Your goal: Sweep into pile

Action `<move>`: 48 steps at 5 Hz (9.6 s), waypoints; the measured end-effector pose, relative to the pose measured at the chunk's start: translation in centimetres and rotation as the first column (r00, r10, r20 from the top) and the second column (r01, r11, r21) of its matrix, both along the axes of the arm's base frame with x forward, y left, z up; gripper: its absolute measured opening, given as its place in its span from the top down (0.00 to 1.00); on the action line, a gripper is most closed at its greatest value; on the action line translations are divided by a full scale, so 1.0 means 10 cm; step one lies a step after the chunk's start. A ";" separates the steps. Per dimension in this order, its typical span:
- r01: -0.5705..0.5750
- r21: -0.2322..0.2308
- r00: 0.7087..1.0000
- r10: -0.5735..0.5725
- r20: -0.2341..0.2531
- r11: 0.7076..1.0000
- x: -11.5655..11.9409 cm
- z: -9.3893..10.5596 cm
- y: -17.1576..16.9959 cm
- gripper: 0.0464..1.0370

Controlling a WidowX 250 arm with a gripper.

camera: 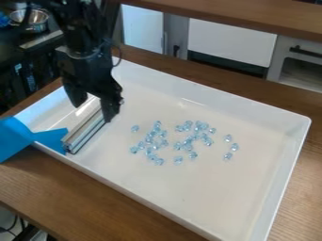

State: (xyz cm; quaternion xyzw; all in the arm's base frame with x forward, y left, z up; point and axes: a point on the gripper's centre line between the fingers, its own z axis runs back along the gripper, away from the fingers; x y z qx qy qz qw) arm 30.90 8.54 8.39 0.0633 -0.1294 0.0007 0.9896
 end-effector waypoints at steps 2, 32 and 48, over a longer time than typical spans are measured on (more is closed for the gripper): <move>-0.012 0.031 1.000 0.013 -0.027 0.999 0.09 -0.16 0.04 0.04; -0.413 -0.324 0.905 0.343 -0.252 0.851 0.85 0.18 -2.27 0.71; -0.727 -0.052 0.676 0.699 -0.234 0.685 0.48 -0.38 -1.79 0.71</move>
